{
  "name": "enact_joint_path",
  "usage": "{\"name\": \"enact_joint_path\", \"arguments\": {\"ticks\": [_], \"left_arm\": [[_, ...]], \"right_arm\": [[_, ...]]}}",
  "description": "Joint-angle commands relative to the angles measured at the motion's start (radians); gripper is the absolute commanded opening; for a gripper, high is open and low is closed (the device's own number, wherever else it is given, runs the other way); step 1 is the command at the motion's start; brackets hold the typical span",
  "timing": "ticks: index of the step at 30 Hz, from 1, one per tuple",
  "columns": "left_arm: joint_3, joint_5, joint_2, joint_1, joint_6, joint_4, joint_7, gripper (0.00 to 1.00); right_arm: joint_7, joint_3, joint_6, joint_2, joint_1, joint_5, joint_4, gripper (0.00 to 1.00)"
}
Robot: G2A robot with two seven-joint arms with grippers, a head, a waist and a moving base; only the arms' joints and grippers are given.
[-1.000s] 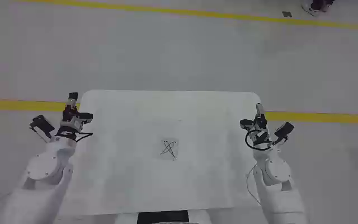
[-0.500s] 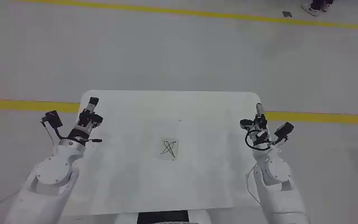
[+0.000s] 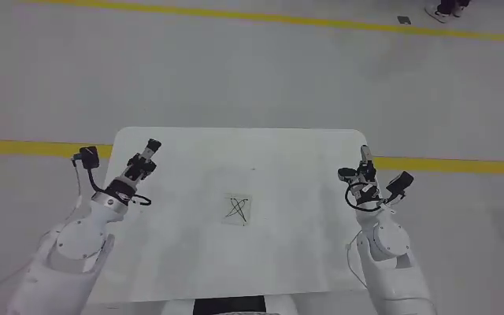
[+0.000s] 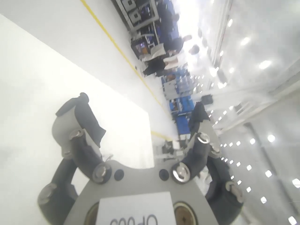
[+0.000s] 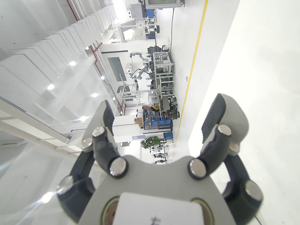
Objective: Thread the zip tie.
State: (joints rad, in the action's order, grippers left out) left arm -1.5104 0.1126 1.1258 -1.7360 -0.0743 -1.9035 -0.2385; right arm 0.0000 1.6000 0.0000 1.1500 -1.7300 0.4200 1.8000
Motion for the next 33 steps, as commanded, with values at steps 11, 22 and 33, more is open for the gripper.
{"name": "enact_joint_path", "arguments": {"ticks": [11,22,33], "left_arm": [[0.026,0.151,-0.007,0.007,-0.006,-0.006,-0.073,1.00],[0.142,0.355,-0.015,0.108,0.023,-0.044,-0.281,1.00],[0.225,0.427,-0.013,0.151,0.083,-0.050,-0.353,1.00]], "right_arm": [[0.000,0.000,0.000,0.000,0.000,0.000,0.000,1.00],[0.000,0.000,0.000,0.000,0.000,0.000,0.000,1.00],[0.000,0.000,0.000,0.000,0.000,0.000,0.000,1.00]]}}
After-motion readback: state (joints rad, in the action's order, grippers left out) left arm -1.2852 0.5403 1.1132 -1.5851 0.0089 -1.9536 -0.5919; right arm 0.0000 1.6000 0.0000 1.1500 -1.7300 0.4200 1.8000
